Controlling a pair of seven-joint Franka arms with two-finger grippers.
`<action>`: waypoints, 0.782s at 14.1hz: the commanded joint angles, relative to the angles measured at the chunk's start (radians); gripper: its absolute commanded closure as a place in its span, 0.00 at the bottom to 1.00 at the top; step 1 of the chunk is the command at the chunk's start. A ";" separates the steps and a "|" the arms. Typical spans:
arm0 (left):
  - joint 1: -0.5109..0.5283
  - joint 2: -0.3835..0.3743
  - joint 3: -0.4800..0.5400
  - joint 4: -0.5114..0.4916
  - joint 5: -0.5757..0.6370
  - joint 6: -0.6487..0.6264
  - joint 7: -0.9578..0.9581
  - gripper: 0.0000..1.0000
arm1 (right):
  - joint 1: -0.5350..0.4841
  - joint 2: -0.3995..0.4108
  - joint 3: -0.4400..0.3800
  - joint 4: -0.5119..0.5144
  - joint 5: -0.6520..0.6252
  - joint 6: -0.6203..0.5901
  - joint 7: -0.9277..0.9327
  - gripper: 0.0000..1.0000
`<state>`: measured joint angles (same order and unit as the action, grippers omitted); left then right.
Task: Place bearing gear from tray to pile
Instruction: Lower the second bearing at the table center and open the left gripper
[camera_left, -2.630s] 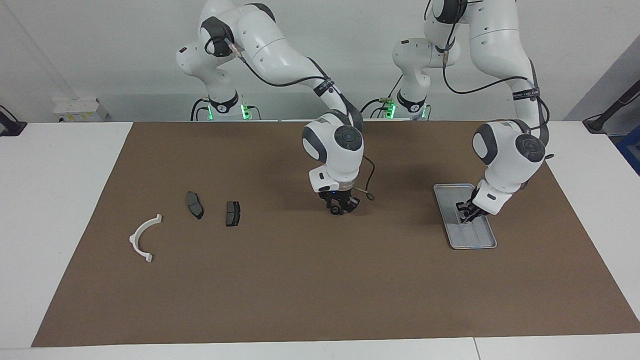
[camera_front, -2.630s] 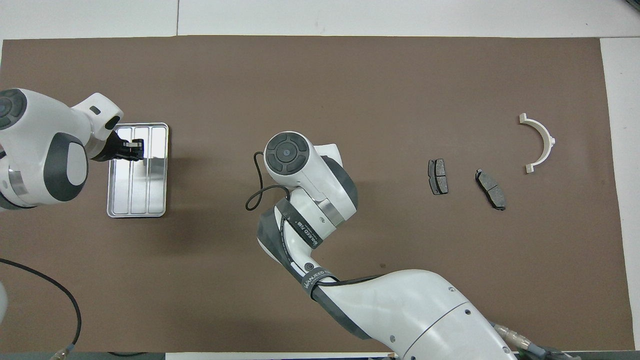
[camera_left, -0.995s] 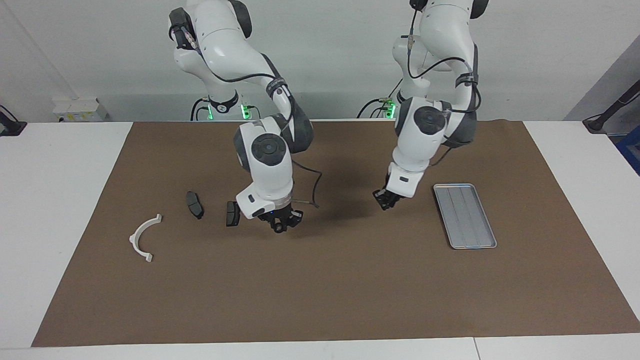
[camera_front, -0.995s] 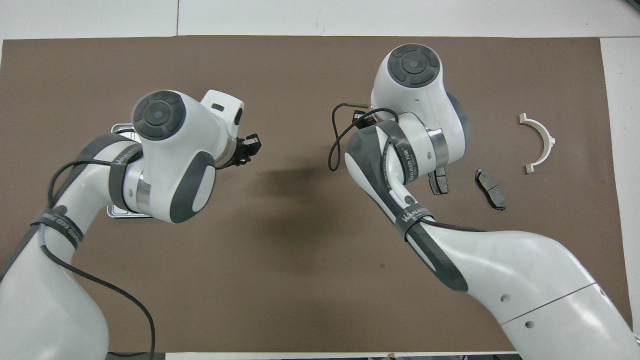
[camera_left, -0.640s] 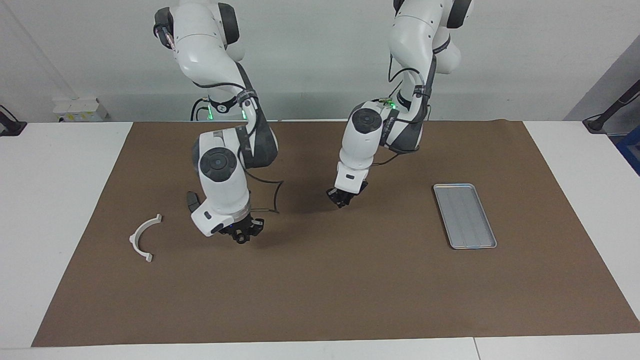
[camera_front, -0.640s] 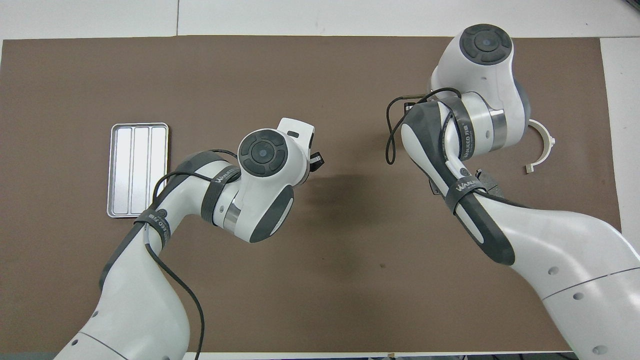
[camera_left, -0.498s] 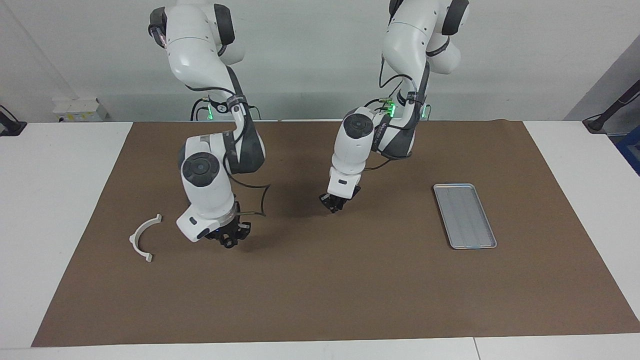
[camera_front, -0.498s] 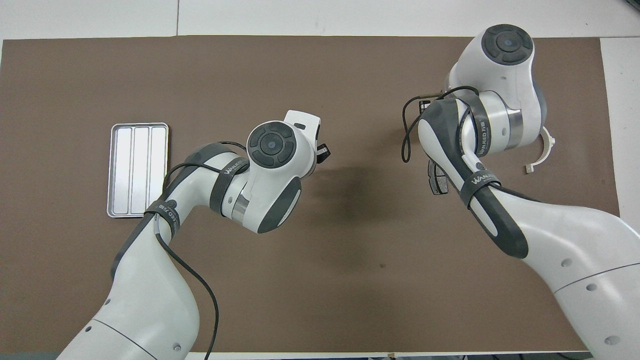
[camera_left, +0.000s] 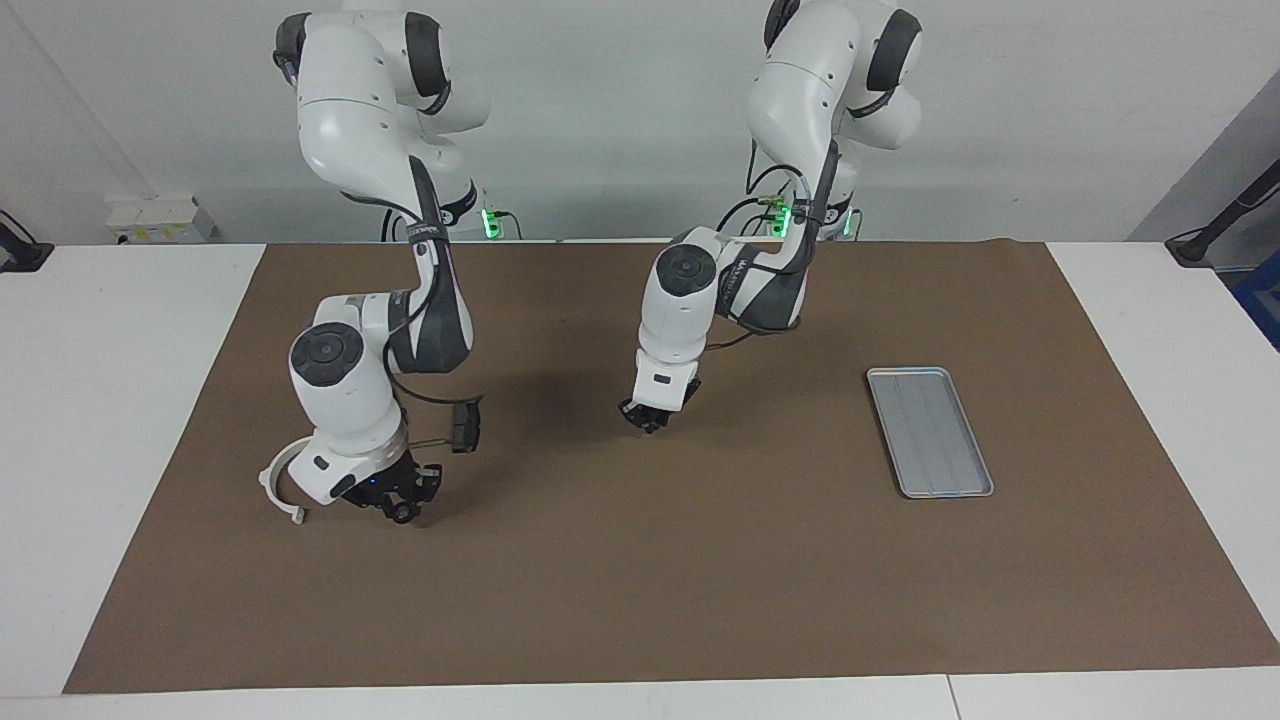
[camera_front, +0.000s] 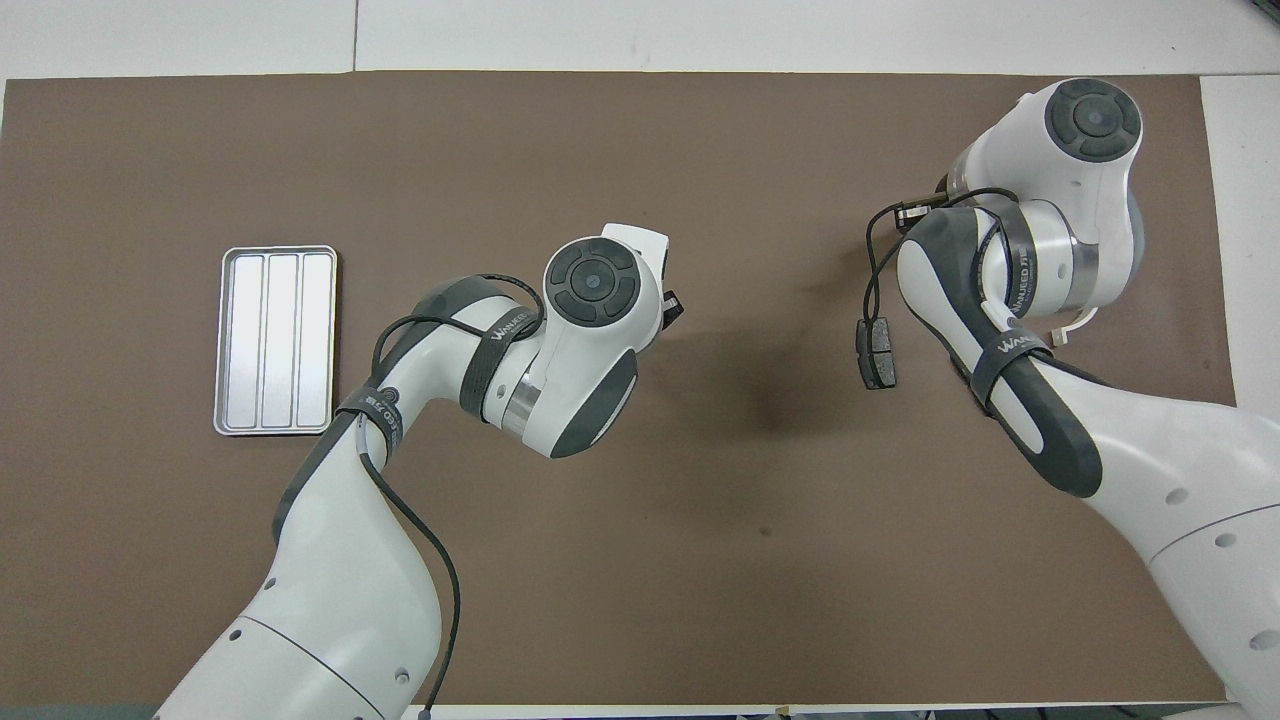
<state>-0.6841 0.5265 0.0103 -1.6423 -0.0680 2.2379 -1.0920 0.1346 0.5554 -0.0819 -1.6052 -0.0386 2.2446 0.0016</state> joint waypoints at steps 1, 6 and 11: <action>-0.017 0.013 0.019 0.016 0.019 -0.017 -0.025 1.00 | -0.029 -0.012 0.016 -0.045 -0.014 0.067 -0.041 0.96; -0.017 0.038 0.023 0.006 0.039 -0.015 -0.026 1.00 | -0.030 -0.009 0.017 -0.065 -0.011 0.084 -0.043 0.96; -0.014 0.038 0.031 0.010 0.050 -0.035 -0.055 0.19 | -0.038 -0.008 0.017 -0.114 -0.009 0.163 -0.058 0.95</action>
<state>-0.6867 0.5538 0.0178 -1.6427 -0.0509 2.2340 -1.1049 0.1202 0.5575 -0.0810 -1.6684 -0.0387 2.3372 -0.0232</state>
